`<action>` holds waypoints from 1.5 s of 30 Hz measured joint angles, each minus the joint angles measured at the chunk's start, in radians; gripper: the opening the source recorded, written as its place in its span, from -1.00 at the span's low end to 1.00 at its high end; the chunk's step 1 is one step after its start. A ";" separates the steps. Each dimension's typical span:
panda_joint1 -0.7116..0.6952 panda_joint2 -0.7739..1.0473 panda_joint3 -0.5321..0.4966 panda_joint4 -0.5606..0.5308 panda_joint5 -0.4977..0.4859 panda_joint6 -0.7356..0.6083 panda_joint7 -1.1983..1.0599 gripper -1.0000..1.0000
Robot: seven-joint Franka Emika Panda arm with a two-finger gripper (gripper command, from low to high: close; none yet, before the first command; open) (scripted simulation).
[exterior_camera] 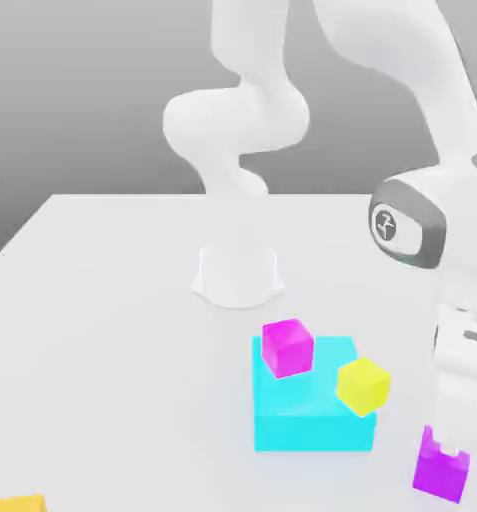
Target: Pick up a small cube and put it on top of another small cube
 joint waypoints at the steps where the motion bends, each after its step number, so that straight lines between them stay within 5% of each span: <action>1: 0.005 0.036 -0.007 0.007 -0.010 0.028 0.006 0.00; 2: 0.012 0.069 -0.014 0.013 -0.016 0.054 0.010 -1.00; 9: 0.013 0.076 -0.015 0.014 -0.019 0.058 0.012 -1.00; 14: -0.009 -0.080 0.011 -0.022 0.024 -0.061 -0.016 -1.00; 37: -0.187 -0.917 -0.063 -0.554 0.139 -0.363 0.107 -1.00; 43: -0.205 -0.796 -0.057 -0.623 0.142 -0.173 0.119 -1.00; 44: -0.205 -0.763 -0.056 -0.631 0.141 -0.131 0.119 1.00; 45: -0.205 -0.763 -0.056 -0.631 0.141 -0.131 0.119 1.00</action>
